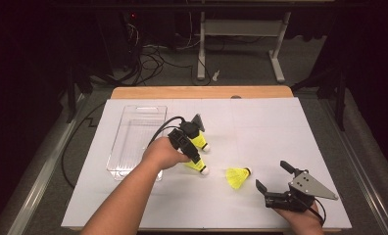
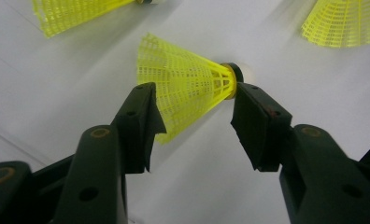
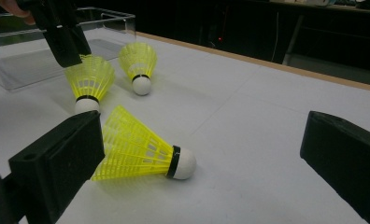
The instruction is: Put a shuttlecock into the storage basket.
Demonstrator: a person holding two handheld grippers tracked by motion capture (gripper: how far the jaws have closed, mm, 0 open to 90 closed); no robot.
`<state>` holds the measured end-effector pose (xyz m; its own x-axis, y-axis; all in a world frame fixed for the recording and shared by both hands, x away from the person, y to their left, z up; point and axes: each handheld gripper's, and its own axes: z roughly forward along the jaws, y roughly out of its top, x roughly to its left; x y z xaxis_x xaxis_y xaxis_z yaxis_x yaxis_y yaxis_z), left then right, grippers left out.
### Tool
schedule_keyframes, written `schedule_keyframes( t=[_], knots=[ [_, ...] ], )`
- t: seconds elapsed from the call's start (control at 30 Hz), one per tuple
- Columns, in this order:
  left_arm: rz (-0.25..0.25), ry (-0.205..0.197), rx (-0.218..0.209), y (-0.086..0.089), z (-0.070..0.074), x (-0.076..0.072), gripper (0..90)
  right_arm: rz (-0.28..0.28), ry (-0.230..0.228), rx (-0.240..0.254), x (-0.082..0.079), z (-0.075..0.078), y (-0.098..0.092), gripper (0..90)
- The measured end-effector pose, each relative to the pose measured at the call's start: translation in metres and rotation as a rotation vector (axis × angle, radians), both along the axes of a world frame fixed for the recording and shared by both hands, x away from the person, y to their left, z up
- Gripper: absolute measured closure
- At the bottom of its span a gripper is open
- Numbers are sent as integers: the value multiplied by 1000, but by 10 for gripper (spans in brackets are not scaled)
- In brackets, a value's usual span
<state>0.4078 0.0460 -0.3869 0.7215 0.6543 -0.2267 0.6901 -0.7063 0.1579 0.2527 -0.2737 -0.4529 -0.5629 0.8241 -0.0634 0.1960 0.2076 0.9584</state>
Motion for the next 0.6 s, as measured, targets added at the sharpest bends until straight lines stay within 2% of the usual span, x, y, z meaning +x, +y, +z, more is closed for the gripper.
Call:
schedule_keyframes(
  t=[0.1, 0.2, 0.33, 0.6],
  knots=[
    [1, 18, -2, -1, -4, 1, 482, -1, 2, 1, 0, 0, 0, 4],
    [8, 20, -1, -2, -7, 1, 516, -1, 2, 1, 0, 0, -1, 4],
    [4, 25, 0, -1, -10, 2, 613, -1, 3, 2, 0, 0, -1, 4],
    [-2, 30, -16, 3, -13, 5, 741, -2, 4, 1, 0, 0, -1, 4]
  ],
)
